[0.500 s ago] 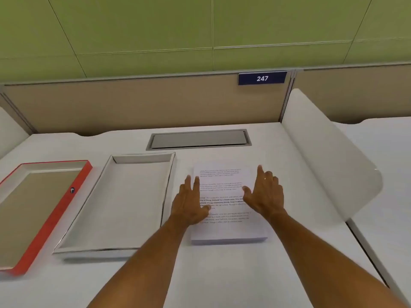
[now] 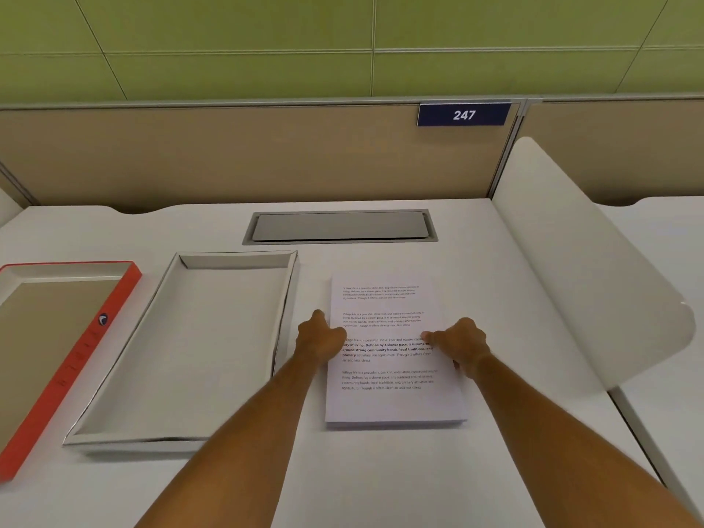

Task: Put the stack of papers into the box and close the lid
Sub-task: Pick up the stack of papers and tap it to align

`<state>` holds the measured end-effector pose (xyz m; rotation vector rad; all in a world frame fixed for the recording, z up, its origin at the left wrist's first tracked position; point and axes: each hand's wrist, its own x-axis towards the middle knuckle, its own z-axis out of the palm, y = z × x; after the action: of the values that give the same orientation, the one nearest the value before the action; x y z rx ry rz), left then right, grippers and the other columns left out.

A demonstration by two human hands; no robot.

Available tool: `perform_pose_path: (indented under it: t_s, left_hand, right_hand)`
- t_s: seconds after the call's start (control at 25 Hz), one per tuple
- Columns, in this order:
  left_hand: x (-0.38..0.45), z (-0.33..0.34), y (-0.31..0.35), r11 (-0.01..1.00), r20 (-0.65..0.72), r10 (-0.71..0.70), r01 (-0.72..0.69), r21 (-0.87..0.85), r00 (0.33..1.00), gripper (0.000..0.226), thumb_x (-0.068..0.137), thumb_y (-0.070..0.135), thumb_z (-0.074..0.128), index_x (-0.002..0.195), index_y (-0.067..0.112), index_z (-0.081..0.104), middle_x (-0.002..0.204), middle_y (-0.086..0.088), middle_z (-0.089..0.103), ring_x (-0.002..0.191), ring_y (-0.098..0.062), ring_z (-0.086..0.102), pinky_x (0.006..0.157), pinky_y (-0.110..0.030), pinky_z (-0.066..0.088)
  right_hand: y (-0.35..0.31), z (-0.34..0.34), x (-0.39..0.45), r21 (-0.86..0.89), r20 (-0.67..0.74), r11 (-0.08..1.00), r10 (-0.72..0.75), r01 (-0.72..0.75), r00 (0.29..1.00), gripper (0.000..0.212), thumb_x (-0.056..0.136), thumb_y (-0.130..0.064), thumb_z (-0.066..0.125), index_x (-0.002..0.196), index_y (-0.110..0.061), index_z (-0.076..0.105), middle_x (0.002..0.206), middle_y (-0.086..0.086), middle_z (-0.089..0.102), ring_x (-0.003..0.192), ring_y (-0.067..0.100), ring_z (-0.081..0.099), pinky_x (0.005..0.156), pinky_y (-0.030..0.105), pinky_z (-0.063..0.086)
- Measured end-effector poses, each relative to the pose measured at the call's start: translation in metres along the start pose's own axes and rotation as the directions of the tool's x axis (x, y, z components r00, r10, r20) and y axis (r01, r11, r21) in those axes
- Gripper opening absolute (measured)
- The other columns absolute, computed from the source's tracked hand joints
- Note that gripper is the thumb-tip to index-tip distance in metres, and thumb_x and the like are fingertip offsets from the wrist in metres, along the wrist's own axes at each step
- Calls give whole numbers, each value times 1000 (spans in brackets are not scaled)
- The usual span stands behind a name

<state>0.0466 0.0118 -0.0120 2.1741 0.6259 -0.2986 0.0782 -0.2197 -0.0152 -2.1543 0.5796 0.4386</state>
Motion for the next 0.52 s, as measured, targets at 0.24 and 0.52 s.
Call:
perform_pose_path:
  t_s: [0.24,0.52]
  left_hand:
    - [17,-4,0,973,43,-150,156,-168,988,39,92,28,56,119,1,57,115,-11,65,91,-24,60,70,-31,49]
    - [34,-6,-8,958,99,-140,160,-239,985,33,88,31,63,108,5,63,105,-11,72,97,-28,68,87,-39,55]
  right_hand:
    - [-4,-1,21,178,189,977,81,-115,979,61,64,-33,84,112,-3,60,102,16,74,83,35,74,71,47,62]
    - [-8,-5,28,231,246,971,3,-62,969,53,65,-29,87,105,-1,66,95,16,77,81,34,75,73,45,62]
